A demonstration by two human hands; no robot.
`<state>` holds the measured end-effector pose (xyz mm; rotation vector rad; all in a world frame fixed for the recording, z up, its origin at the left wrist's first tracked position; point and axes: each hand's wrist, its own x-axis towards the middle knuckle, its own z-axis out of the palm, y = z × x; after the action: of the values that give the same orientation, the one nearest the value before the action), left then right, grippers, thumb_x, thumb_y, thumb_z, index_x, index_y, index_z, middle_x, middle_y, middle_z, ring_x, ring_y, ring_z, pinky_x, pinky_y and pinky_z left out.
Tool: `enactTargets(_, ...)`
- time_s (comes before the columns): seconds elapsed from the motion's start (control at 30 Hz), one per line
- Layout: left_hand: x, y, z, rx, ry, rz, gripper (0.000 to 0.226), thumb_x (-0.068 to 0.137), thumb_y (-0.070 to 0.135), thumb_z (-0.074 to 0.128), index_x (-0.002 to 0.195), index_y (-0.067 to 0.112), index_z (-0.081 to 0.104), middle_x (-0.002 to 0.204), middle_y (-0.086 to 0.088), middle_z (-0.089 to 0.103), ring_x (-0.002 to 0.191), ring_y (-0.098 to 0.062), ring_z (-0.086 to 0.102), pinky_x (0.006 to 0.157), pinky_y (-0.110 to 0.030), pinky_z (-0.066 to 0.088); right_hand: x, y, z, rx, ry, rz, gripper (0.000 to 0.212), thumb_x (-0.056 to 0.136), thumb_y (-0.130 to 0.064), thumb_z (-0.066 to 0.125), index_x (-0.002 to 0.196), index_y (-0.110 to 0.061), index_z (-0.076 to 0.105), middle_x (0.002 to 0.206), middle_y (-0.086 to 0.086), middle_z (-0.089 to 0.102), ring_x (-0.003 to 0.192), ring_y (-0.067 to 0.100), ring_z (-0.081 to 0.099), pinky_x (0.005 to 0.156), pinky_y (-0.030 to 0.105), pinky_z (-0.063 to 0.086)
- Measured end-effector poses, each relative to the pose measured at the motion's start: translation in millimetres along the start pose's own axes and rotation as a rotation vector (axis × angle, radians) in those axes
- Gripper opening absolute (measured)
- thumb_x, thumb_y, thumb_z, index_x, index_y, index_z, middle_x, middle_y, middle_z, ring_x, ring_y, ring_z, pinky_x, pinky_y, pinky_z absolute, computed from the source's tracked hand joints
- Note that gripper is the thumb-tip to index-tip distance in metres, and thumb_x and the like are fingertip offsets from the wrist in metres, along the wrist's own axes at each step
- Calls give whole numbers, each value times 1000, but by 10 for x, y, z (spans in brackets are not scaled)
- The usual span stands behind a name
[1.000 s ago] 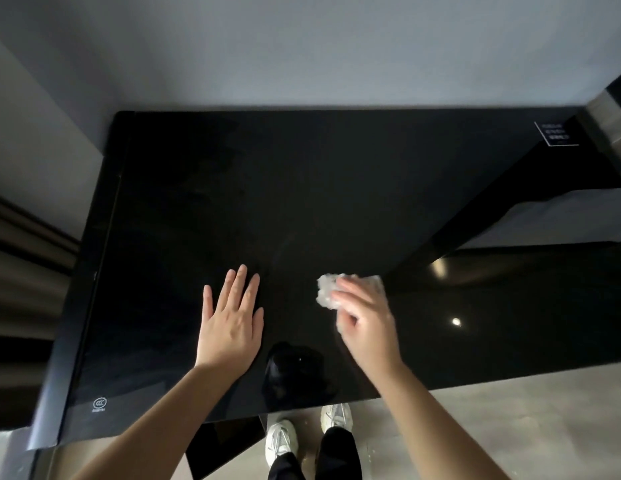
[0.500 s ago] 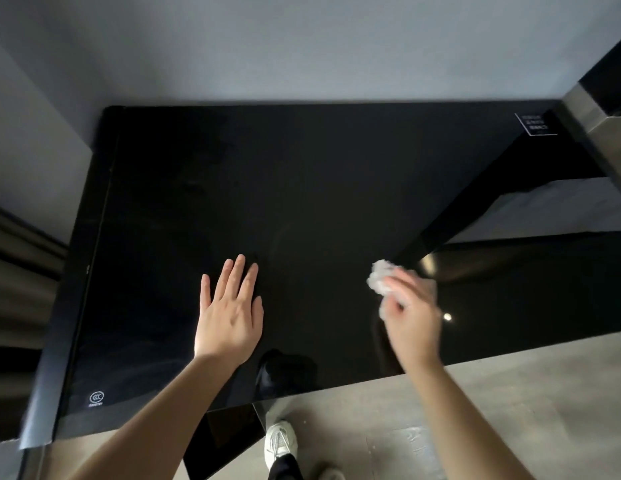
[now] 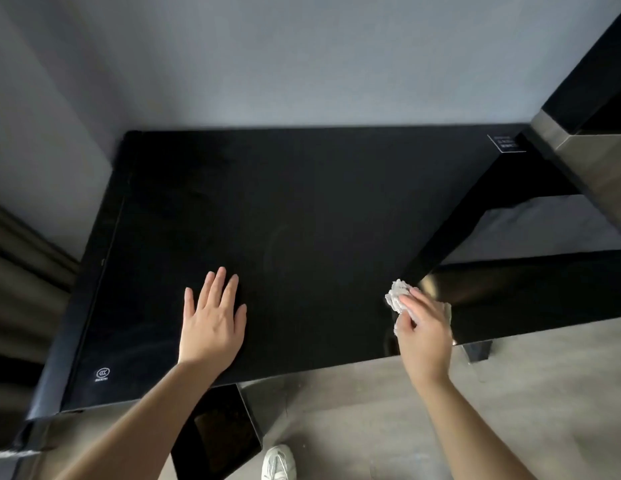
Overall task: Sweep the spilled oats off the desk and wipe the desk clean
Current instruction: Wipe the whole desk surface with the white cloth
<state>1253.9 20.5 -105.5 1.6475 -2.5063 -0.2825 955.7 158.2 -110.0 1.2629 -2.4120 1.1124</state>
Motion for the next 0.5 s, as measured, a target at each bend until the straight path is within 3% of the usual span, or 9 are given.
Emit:
enactTargets(0.13,-57,-16,25,-50,7,13,65,93,46,10,150,19,28,159,-2,18,148,-17,6,120,-48,4,-278,-557,241,69,-11,-70,32,68,16,64,87,-9,74,100,1,70,95,22,65,93,34,45)
enactTargets(0.27,-58,-12,39,-61,23,11,55,99,38,20,150,20,29,159,-1,19,148,-17,6,120,-47,2,-664,-962,384,206,-296,-266,34,75,3,69,101,-17,75,114,-6,68,114,12,59,112,34,35)
enactTargets(0.33,-60,-19,35,-62,6,17,53,101,37,24,151,20,26,160,0,16,149,-16,4,120,-47,1,-586,-812,340,217,-321,-319,33,75,5,70,101,-16,75,115,-5,68,113,15,60,111,31,35)
enactTargets(0.43,-52,4,1,-88,-10,21,52,101,35,30,151,21,24,160,1,14,149,-16,2,120,-47,0,-324,-604,289,133,-145,-134,31,70,14,68,88,-11,74,103,0,70,97,22,65,94,28,43)
enactTargets(0.5,-37,-7,-16,-94,-28,16,52,101,36,30,151,24,23,160,5,12,148,-13,1,119,-45,-1,-350,-836,371,96,-151,-102,32,69,12,69,90,-12,74,102,-1,70,96,20,65,96,30,43)
